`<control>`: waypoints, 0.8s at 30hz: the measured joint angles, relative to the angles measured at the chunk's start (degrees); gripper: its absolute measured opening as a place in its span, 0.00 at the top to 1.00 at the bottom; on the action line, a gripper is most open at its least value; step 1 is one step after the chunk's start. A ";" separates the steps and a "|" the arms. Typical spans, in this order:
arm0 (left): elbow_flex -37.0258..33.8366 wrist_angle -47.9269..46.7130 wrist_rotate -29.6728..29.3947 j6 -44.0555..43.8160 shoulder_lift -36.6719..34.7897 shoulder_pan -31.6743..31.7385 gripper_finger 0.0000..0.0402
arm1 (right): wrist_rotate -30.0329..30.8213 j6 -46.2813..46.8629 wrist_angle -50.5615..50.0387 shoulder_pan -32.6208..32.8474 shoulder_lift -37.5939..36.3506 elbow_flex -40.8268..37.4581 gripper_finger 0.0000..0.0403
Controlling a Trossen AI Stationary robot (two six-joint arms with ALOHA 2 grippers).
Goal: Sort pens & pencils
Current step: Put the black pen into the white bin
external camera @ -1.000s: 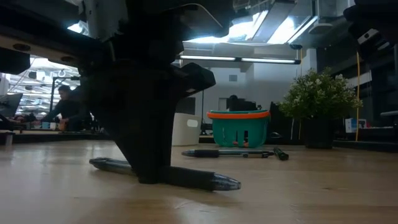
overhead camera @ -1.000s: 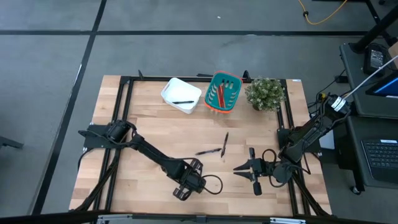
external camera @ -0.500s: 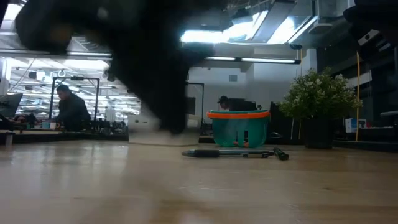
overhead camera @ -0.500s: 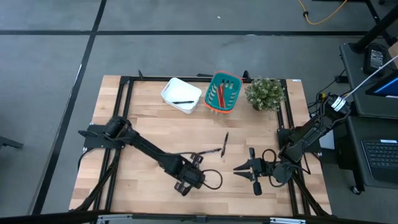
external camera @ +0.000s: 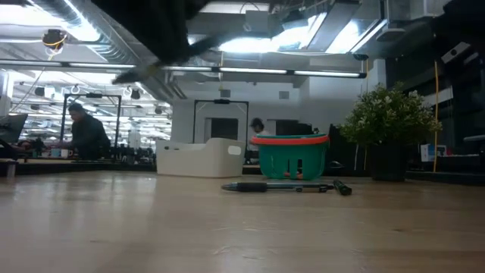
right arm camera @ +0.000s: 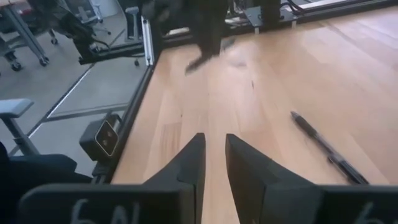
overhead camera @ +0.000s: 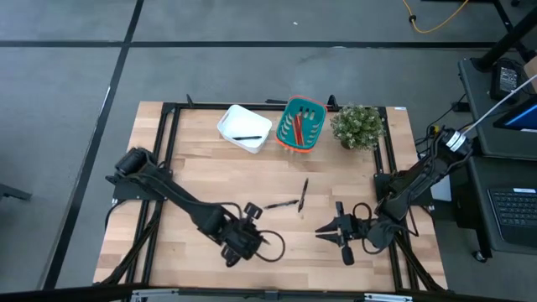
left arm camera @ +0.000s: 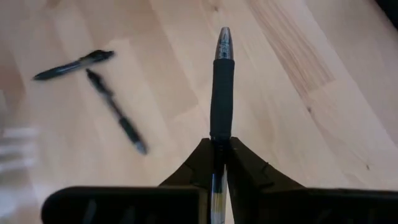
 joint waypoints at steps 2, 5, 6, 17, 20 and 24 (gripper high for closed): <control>-2.42 0.79 -0.05 -1.48 -2.75 -0.24 0.95 | -0.01 0.38 -0.01 0.00 0.73 0.00 0.84; -8.35 3.89 -0.94 -3.90 -8.06 -0.25 0.95 | -0.01 1.60 0.09 0.00 1.60 0.00 0.84; -10.82 6.52 -1.12 -4.15 -10.27 -0.25 0.95 | -0.01 1.61 0.10 0.00 1.82 0.00 0.84; -41.86 42.25 -4.27 -1.97 -32.42 2.49 0.95 | -0.01 1.20 1.29 0.01 1.92 0.00 0.84; -50.42 54.37 -3.16 -0.98 -34.71 5.04 0.95 | -0.01 0.85 1.28 0.00 1.92 0.00 0.84; -57.57 65.53 -0.86 -0.22 -35.04 8.38 0.95 | 0.02 -0.19 1.30 -0.02 1.92 0.00 0.84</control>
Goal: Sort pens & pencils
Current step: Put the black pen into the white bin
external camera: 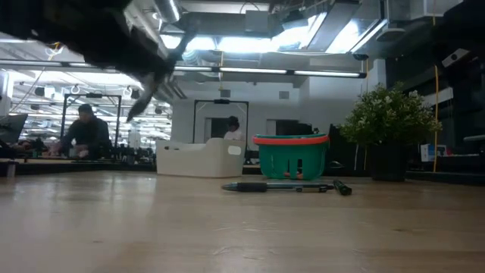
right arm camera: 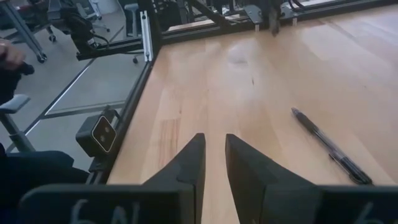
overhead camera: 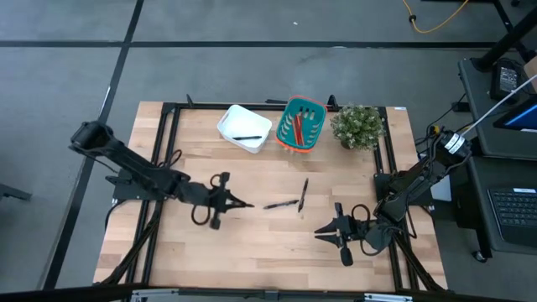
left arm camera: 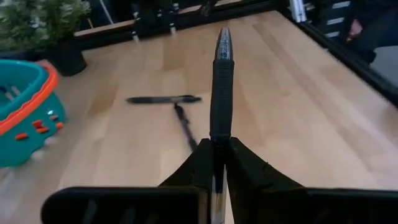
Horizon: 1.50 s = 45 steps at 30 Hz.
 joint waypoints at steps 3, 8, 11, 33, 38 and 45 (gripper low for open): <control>-2.31 2.95 0.35 0.52 0.00 1.88 0.95 | 0.97 -0.55 0.21 -0.02 0.00 0.00 0.84; -3.80 5.65 2.40 0.97 -0.02 4.15 0.95 | 3.65 -1.85 0.26 -0.04 0.00 0.00 0.84; -4.03 5.85 -0.14 0.72 -0.02 5.78 0.95 | 4.48 -1.87 0.28 -0.10 0.00 0.00 0.84; -4.03 10.59 -8.69 6.77 -0.02 25.03 0.95 | 7.10 -8.87 -0.69 -8.37 -0.02 0.00 0.84; -4.03 13.36 -4.14 8.46 0.00 30.61 0.95 | 7.08 -12.08 -0.70 -10.22 -0.02 0.00 0.84; -4.01 14.64 1.56 9.94 0.00 38.10 0.95 | 7.10 -15.29 -0.69 -13.15 -0.02 0.00 0.84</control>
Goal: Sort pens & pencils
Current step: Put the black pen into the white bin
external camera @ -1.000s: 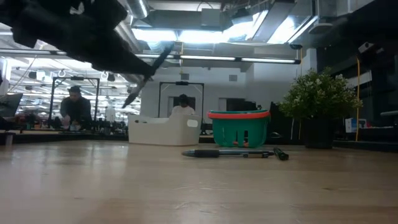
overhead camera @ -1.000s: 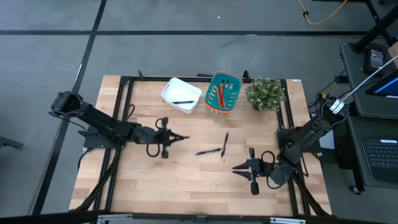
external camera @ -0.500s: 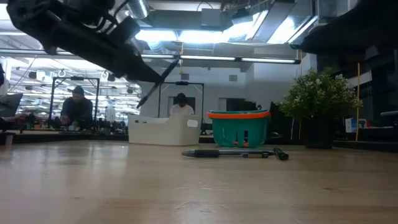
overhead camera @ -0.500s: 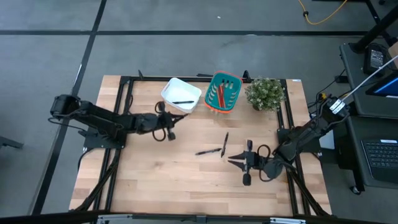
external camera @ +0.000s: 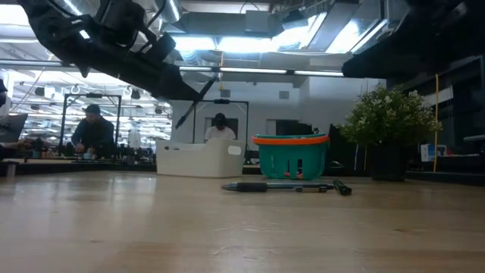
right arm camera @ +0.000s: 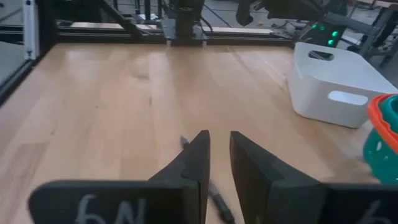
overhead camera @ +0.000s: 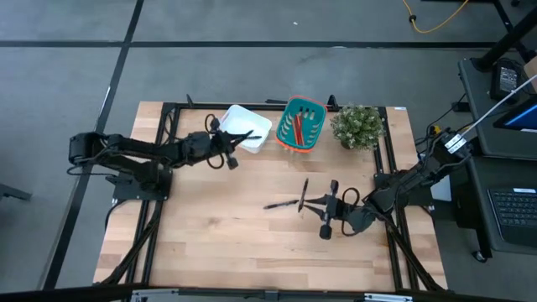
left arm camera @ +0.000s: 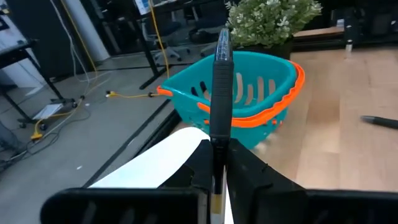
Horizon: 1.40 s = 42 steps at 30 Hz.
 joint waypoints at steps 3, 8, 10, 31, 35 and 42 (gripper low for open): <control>0.00 0.38 2.12 0.30 0.41 3.26 0.95 | -0.02 -0.56 -0.01 -1.10 0.00 0.00 0.84; 0.02 3.96 6.99 2.78 2.97 8.70 0.95 | -0.02 -2.00 0.01 -2.36 0.00 0.00 0.84; 0.02 5.48 7.87 2.76 4.69 10.72 0.95 | -0.02 -2.83 0.03 -2.80 -0.02 0.00 0.84; 9.62 -13.91 13.09 9.42 10.69 15.58 0.95 | -0.02 -4.39 -0.38 -3.51 -0.02 0.00 0.84; 17.82 -29.63 13.04 12.26 10.69 15.58 0.95 | -0.02 -4.43 -0.38 -3.51 -0.02 0.00 0.84; 27.81 -45.98 13.89 14.80 12.15 15.86 0.95 | -0.09 -4.33 -0.38 -3.51 -0.01 0.00 0.84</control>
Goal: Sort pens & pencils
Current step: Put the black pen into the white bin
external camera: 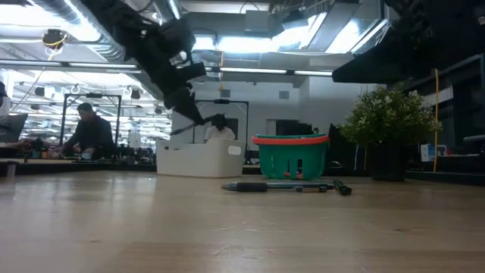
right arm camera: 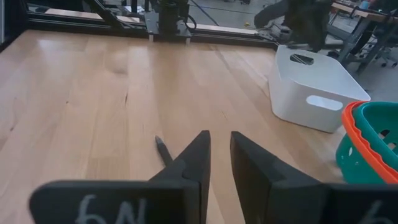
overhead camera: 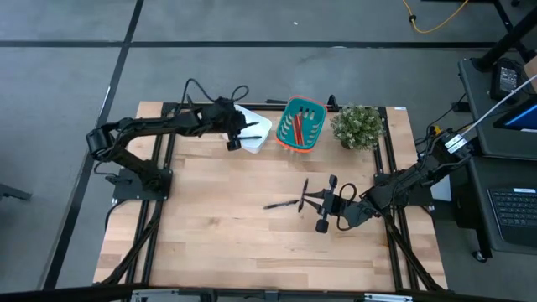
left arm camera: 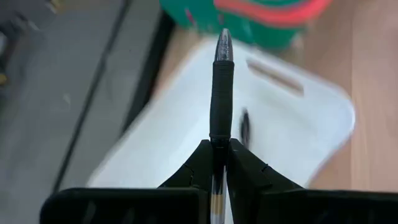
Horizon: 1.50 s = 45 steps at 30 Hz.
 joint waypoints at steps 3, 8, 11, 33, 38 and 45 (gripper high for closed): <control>1.90 -3.31 -0.05 0.22 3.13 0.00 0.95 | 0.00 -0.02 0.00 0.00 -0.01 0.00 0.84; 5.59 -6.08 -0.03 1.74 10.14 -0.02 0.95 | 0.00 -0.11 0.04 0.00 -0.01 0.00 0.84; 8.61 -8.09 -0.11 2.79 14.09 0.00 0.95 | 0.00 -0.26 0.04 0.00 -0.01 0.00 0.84; 14.35 -14.55 -3.67 -0.03 19.96 0.62 0.73 | -0.17 0.07 -0.63 0.00 -0.01 0.00 0.84; 14.35 -17.34 -3.69 0.11 18.22 0.32 0.73 | -0.15 0.07 -0.63 0.00 -0.01 0.00 0.84; 14.35 -20.05 -2.84 -1.64 14.09 -2.79 0.72 | 0.00 0.22 -0.63 -0.17 -0.01 0.00 0.84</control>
